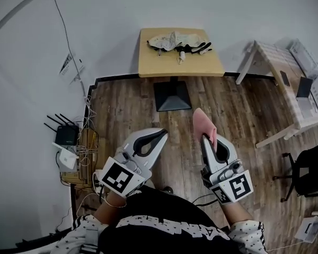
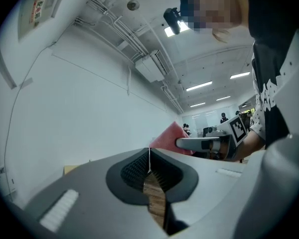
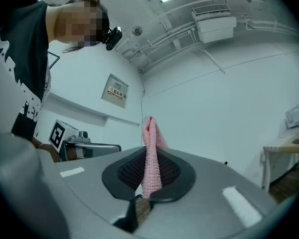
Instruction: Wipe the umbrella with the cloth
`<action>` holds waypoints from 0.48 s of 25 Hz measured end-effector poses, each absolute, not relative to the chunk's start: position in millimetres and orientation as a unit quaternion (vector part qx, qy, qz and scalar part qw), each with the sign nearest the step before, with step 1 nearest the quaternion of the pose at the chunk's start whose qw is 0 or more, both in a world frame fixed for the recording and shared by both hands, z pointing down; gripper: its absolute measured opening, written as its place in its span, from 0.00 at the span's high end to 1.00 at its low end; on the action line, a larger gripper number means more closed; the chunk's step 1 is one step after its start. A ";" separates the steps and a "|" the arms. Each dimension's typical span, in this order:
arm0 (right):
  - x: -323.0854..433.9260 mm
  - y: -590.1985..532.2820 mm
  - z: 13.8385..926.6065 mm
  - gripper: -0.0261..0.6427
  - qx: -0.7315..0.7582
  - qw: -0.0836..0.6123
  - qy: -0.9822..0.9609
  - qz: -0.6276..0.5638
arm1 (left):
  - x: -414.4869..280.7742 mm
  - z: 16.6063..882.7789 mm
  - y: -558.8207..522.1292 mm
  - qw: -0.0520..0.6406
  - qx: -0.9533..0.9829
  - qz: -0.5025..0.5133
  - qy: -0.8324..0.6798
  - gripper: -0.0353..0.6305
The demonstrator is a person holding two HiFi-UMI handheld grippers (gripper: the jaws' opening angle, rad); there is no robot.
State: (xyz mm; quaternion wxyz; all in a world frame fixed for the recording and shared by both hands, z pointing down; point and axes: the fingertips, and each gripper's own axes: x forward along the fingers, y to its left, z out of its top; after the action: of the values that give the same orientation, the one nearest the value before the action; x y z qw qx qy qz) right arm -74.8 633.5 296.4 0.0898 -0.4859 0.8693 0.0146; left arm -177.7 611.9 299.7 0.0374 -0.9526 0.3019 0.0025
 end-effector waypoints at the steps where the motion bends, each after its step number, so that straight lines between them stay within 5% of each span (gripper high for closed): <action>1: -74.0 632.0 298.2 0.92 -0.485 0.089 0.870 0.013 | -177.9 301.2 610.4 0.033 -0.952 0.000 0.305 0.95; 12: -48.3 577.6 306.5 0.92 -0.505 0.086 0.859 0.005 | -160.1 311.8 534.3 0.039 -0.952 0.019 0.302 0.95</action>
State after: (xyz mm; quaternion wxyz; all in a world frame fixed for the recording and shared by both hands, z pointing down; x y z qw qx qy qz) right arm -48.3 577.6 306.5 0.0859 -0.5053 0.8586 0.0054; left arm -160.1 534.3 311.8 0.0395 -0.9522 0.3024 0.0191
